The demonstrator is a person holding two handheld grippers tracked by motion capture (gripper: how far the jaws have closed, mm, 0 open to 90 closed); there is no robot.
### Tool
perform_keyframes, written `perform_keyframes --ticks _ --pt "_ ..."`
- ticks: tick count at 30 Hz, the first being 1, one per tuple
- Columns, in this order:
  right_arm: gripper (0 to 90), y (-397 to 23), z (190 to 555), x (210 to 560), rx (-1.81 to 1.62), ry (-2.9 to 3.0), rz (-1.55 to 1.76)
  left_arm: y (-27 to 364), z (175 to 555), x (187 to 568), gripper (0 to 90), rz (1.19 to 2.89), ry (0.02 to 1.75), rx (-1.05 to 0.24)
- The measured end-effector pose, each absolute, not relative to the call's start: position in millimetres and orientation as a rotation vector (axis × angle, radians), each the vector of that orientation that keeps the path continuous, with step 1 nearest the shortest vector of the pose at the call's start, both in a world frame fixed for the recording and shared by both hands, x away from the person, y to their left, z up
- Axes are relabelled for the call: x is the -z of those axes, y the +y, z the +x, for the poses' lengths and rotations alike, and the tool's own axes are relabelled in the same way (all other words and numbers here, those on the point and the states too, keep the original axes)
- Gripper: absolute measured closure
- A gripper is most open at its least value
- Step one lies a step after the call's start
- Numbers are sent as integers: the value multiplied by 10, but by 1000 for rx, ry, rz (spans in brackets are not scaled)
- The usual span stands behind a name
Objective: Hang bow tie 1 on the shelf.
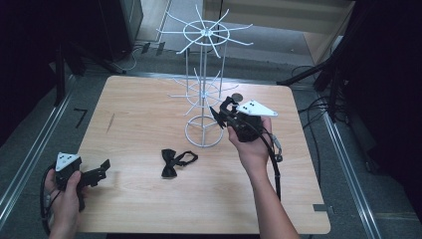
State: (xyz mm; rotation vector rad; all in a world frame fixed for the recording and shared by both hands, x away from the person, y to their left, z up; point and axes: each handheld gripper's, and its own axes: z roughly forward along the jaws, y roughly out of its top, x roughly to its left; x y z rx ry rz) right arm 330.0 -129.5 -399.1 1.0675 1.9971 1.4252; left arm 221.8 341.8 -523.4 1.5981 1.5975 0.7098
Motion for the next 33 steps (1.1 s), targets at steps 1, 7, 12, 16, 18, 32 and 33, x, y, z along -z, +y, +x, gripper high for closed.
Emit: perform_keyframes --ticks 1,7,12,16,18,32,33 --pt "896 -1286 3307 3998 -1423 2001 1072 3418 2218 5234 0 1599 1597 -711" --pt "895 -1247 3349 4037 -1407 2010 1070 3415 2219 5234 0 1597 1597 -711" --pt "888 -1214 3384 4089 -1390 2027 1079 3416 2219 5235 0 1598 1597 -711" --pt "770 -1210 3384 4117 -1415 2023 1069 3418 2220 5234 0 1598 1598 -707" --pt "695 -1215 3375 4138 -1417 2014 1067 3420 2220 5234 0 1599 1597 -705" --pt "432 -1413 3140 4285 -1404 1927 1157 3419 2219 5234 0 1599 1599 -705" --pt "428 -1419 3117 4291 -1409 1926 1163 3418 2220 5234 0 1599 1598 -706"
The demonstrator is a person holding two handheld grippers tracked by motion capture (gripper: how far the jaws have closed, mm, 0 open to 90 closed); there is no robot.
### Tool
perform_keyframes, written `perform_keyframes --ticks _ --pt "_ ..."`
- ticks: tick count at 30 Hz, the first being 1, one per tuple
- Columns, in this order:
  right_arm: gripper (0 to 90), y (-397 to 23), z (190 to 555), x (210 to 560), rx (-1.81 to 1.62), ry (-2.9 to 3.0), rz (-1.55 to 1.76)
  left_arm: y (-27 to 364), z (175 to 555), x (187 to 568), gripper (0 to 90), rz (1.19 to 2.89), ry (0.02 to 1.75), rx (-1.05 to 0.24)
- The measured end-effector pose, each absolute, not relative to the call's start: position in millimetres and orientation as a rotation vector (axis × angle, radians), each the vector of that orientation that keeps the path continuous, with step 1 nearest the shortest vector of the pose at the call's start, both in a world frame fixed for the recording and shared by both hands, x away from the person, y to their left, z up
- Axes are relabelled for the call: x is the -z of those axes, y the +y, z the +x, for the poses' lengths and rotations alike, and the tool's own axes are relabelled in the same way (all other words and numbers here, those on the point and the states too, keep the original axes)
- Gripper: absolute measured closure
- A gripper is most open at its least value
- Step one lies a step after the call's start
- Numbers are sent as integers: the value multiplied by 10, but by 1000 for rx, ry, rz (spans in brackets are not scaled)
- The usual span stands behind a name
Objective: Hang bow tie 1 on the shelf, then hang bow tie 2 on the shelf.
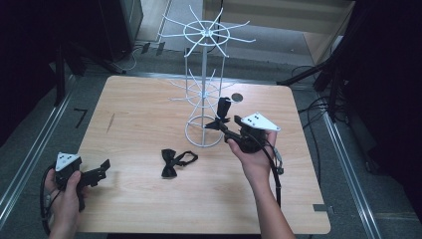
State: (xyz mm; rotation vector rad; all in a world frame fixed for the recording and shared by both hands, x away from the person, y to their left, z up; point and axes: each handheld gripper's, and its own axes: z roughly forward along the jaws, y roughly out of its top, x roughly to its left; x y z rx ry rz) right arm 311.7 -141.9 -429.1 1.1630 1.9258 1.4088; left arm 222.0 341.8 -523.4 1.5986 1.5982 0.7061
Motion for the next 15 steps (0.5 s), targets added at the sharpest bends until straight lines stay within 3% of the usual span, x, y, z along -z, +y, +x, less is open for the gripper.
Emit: perform_keyframes --ticks 15 --pt "420 -1429 2888 4497 -1407 1976 1194 3429 2209 5234 0 1600 1599 -705"
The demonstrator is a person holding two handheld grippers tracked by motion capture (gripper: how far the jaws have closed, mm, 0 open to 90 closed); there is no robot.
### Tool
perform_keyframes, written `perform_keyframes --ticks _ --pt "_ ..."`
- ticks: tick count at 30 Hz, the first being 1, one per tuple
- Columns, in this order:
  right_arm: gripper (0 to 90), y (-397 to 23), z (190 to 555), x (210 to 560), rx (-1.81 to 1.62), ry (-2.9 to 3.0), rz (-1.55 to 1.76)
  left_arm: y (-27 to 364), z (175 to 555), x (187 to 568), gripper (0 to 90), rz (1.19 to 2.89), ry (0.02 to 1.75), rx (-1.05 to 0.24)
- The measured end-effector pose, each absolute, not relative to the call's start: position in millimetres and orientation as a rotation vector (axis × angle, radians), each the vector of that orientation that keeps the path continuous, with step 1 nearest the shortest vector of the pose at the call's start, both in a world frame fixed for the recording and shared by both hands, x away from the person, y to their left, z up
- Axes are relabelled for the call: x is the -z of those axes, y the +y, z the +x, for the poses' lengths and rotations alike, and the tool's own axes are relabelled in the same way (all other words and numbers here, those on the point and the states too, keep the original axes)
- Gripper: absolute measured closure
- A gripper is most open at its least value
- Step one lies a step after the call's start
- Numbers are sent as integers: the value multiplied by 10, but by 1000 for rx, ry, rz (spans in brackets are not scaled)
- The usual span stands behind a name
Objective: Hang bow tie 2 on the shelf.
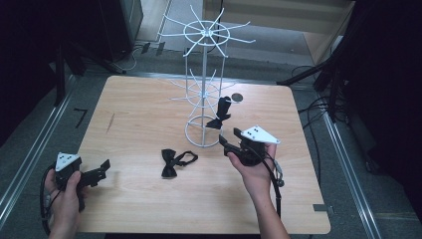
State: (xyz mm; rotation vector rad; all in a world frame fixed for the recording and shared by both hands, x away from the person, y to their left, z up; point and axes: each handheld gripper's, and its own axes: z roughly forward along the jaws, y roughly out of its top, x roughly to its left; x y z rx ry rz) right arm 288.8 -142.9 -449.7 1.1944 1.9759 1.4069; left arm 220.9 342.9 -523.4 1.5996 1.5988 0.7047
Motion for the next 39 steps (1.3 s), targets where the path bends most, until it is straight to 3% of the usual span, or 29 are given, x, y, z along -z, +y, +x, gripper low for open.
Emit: perform_keyframes --ticks 14,39 --pt "435 -1240 2838 4793 -1402 2052 1234 3434 2214 5234 0 1598 1603 -698" --pt "573 -892 2979 5077 -1401 2138 1273 3435 2214 5234 0 1589 1603 -700"
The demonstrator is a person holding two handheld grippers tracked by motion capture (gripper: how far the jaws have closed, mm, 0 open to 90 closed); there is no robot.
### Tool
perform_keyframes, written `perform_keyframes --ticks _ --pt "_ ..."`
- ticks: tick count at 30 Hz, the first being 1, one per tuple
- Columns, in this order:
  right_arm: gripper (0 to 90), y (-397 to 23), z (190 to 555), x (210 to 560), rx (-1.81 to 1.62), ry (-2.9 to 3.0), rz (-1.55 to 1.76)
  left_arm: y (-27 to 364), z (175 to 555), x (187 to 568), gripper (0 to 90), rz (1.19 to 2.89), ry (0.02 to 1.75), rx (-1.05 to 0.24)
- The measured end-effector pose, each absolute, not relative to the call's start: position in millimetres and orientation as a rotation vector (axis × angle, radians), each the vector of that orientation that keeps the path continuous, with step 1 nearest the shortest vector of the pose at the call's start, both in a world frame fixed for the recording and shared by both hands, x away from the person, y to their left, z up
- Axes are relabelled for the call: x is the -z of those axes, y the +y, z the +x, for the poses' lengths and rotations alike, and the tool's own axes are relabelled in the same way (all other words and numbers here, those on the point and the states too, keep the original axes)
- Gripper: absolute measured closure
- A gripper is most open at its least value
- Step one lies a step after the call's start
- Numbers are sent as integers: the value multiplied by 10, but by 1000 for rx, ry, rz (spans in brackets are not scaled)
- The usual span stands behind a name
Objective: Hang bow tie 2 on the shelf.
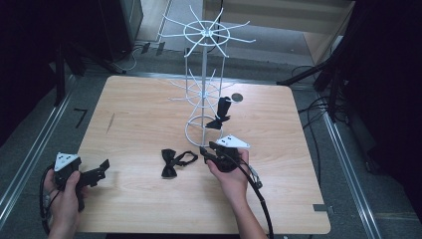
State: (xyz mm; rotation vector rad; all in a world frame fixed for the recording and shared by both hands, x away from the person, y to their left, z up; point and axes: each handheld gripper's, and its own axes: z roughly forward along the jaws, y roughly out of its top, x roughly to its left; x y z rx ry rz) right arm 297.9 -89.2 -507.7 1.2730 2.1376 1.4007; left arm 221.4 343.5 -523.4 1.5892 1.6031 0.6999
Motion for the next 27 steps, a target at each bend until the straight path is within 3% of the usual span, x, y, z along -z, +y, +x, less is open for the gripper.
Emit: perform_keyframes --ticks 27 --pt "643 -602 3110 5299 -1315 2258 1338 3425 2213 5233 0 1599 1598 -704"
